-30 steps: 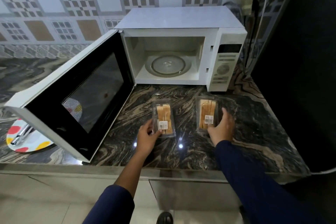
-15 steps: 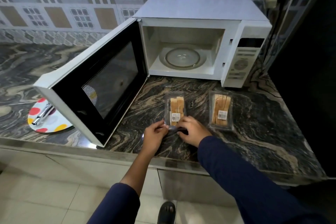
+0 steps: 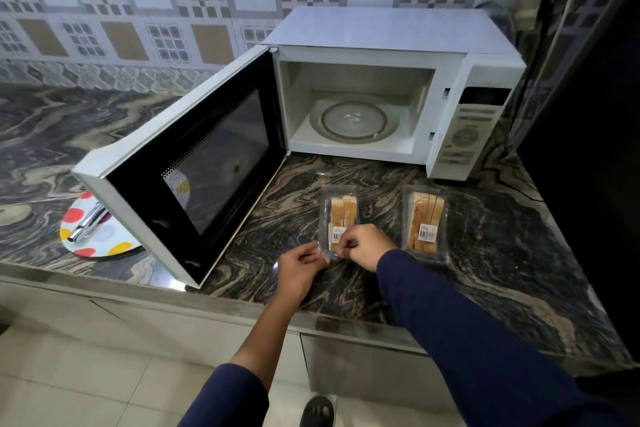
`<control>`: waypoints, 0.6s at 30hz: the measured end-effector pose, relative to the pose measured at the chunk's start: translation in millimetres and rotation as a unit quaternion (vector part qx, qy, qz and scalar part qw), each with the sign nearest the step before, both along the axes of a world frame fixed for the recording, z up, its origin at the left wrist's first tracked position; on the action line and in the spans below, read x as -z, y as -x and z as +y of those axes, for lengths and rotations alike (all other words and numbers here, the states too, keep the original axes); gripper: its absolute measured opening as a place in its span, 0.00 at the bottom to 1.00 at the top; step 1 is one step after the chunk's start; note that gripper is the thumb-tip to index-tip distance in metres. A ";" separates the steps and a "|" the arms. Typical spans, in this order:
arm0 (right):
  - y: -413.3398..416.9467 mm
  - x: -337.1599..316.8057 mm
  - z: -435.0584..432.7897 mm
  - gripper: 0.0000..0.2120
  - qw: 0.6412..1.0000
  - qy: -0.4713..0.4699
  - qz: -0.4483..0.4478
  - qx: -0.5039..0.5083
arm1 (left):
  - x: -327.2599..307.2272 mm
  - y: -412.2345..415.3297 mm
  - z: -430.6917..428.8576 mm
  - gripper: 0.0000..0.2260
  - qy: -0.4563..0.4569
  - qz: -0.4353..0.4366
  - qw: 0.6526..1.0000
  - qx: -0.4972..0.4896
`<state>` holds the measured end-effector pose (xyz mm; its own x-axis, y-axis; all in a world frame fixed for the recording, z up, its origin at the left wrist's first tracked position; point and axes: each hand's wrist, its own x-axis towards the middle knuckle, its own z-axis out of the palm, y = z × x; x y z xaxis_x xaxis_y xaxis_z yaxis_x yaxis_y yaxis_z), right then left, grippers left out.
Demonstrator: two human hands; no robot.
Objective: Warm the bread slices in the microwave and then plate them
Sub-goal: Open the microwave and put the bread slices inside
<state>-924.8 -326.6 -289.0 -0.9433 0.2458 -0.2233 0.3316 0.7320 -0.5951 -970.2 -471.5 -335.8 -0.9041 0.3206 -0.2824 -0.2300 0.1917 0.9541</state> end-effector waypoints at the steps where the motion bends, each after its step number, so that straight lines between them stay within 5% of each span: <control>1: 0.3 -0.7 1.8 0.11 1.000 -0.004 -0.010 0.000 | -1.4 -0.7 1.4 0.20 0.006 0.002 1.000 -0.003; 4: -0.7 -4.6 4.5 0.08 1.000 -0.001 -0.029 0.002 | -1.2 -1.7 6.4 0.20 0.012 0.000 1.000 -0.009; 7: 0.4 -20.3 4.1 0.05 0.993 0.114 0.021 0.024 | -2.9 -2.3 8.0 0.18 0.013 -0.013 1.000 -0.023; 10: 6.8 -46.3 8.2 0.14 0.981 0.165 0.080 0.069 | -2.7 0.3 8.2 0.16 0.010 -0.032 0.999 -0.029; 15: 21.0 -82.7 17.7 0.03 0.978 0.016 0.189 0.084 | -1.2 7.8 10.6 0.10 0.020 -0.070 0.997 -0.033; 18: 30.9 -97.2 20.8 0.05 0.959 -0.046 0.248 0.131 | -6.4 17.1 11.8 0.05 0.025 -0.110 0.993 -0.024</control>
<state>-955.7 -305.8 -191.8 -0.8309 0.4856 0.2718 0.2036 0.7198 -0.6637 -987.3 -459.7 -329.4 -0.8330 0.2587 -0.4890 -0.4414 0.2222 0.8694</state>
